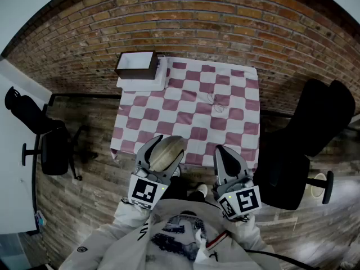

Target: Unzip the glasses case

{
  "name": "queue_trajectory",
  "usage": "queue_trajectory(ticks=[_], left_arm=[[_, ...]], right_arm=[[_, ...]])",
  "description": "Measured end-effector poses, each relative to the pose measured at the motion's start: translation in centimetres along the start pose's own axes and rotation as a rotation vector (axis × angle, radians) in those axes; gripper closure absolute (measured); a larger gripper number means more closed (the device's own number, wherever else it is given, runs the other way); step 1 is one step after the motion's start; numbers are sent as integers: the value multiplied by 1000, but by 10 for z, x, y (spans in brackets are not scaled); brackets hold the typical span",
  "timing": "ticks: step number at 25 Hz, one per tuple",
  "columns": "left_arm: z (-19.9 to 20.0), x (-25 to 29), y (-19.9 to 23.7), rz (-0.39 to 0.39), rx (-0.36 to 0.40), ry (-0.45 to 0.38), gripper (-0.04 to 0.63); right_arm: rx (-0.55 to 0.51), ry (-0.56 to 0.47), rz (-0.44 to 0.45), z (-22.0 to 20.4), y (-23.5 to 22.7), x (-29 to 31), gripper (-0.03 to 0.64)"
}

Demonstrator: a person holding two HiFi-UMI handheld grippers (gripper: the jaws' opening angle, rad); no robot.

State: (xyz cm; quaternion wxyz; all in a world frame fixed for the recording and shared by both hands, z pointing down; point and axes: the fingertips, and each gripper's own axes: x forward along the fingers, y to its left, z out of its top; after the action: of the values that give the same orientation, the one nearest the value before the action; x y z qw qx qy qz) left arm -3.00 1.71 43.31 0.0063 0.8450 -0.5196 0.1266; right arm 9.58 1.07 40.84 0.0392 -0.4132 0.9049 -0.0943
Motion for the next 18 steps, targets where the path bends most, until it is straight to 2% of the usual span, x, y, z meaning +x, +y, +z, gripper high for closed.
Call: queue_trajectory(ticks=[8, 18], left_arm=[[2, 4, 74, -17, -30, -25, 313], [1, 8, 142, -85, -44, -70, 313]], right_arm=[[-21, 7, -28, 5, 25, 62, 603], [-36, 3, -84, 5, 55, 120, 603]])
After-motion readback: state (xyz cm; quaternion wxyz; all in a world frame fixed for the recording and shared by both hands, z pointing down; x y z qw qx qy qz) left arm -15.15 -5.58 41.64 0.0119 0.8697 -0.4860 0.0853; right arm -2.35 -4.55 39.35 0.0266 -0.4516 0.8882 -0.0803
